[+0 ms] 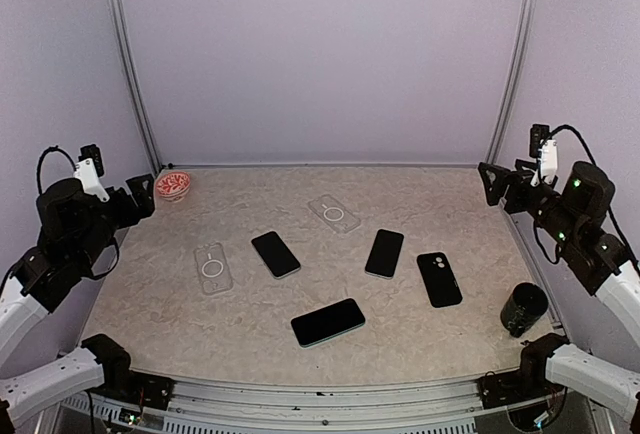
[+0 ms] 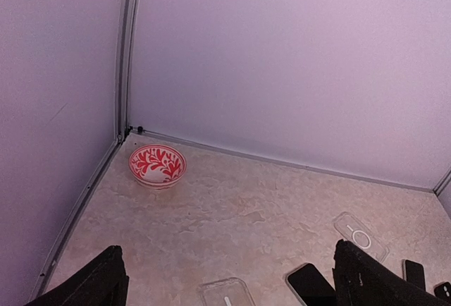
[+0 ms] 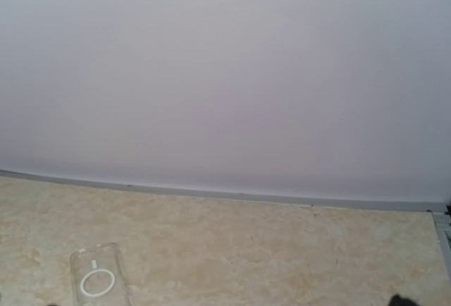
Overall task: Put the phone into the phone case
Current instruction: Rotate the phone at the center of the board.
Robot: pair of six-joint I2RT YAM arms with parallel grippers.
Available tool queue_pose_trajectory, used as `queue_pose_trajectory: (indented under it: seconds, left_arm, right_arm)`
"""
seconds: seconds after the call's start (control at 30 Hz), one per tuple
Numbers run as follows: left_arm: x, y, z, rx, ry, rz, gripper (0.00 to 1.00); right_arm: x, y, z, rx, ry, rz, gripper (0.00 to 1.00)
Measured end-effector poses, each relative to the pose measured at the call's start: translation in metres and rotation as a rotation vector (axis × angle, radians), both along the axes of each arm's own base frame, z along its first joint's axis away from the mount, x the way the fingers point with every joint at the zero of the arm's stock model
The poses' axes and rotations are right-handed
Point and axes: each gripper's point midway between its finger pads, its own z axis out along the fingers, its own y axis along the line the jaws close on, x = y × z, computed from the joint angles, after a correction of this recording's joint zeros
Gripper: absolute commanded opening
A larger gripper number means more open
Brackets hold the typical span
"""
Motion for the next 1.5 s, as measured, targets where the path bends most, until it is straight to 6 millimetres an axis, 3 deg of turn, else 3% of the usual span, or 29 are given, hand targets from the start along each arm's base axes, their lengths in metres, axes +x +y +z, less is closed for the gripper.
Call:
queue_pose_trajectory:
  seconds: [0.53,0.8,0.93,1.27,1.5]
  left_arm:
    - [0.004,-0.016,-0.007,0.012,0.055,-0.084,0.99]
    - [0.006,-0.028,-0.014,-0.033,0.085,-0.139,0.99]
    - [0.007,-0.037,-0.019,-0.056,0.103,-0.166,0.99]
    - [0.008,-0.068,-0.039,-0.083,0.174,-0.243,0.99]
    - [0.009,-0.092,-0.066,-0.073,0.255,-0.286,0.99]
  right_arm:
    - [0.002,0.011,-0.003,0.052,0.050,0.062,1.00]
    - [-0.011,0.034,-0.002,0.123,0.048,0.217,1.00]
    - [-0.014,0.045,-0.016,0.144,0.075,0.282,1.00]
    - [0.007,0.062,-0.059,0.168,0.240,0.326,1.00]
    - [0.013,0.086,-0.096,0.140,0.360,0.350,1.00]
